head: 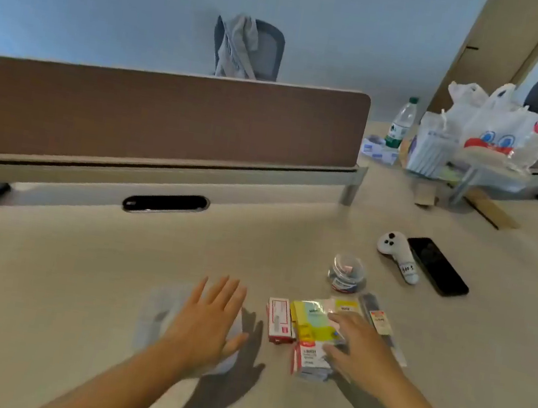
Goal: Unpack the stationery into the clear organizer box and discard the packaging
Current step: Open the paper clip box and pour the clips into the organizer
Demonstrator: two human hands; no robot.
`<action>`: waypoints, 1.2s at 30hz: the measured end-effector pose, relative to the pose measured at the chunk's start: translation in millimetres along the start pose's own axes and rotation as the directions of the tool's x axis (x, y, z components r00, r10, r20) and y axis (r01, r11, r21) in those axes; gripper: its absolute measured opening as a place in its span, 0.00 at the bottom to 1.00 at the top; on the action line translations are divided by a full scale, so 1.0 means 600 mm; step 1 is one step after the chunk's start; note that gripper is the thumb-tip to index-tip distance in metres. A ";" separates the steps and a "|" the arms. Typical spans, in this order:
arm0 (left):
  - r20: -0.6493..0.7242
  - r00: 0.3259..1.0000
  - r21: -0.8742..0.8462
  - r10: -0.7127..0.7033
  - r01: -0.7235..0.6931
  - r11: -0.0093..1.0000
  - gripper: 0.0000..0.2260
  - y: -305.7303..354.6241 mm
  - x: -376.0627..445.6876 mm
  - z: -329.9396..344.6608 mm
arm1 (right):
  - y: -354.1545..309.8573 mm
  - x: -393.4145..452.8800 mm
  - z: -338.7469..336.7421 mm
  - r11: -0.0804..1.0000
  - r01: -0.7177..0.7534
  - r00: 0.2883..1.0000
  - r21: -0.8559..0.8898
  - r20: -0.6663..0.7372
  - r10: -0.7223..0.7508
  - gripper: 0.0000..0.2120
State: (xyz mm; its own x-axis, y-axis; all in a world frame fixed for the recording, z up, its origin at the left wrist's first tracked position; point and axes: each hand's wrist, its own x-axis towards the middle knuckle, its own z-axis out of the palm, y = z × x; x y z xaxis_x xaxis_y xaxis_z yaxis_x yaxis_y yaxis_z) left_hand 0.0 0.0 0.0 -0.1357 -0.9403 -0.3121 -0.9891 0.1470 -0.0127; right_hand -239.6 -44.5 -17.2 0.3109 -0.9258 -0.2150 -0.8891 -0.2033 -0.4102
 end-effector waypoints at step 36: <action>-0.120 0.985 -0.978 -0.121 -0.097 0.183 0.18 0.041 0.004 0.001 | -0.073 0.020 -0.013 0.795 0.368 0.922 0.482 -0.079 -0.379 0.17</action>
State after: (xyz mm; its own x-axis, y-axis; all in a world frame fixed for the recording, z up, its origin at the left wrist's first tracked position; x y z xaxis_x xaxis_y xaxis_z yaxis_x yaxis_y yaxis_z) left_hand -24.4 1.7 -1.6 -0.0210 -0.9812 -0.1917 -0.2248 -0.1822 0.9572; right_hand -199.6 -49.4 5.2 0.5966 -0.8021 0.0273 -0.4310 -0.3489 -0.8322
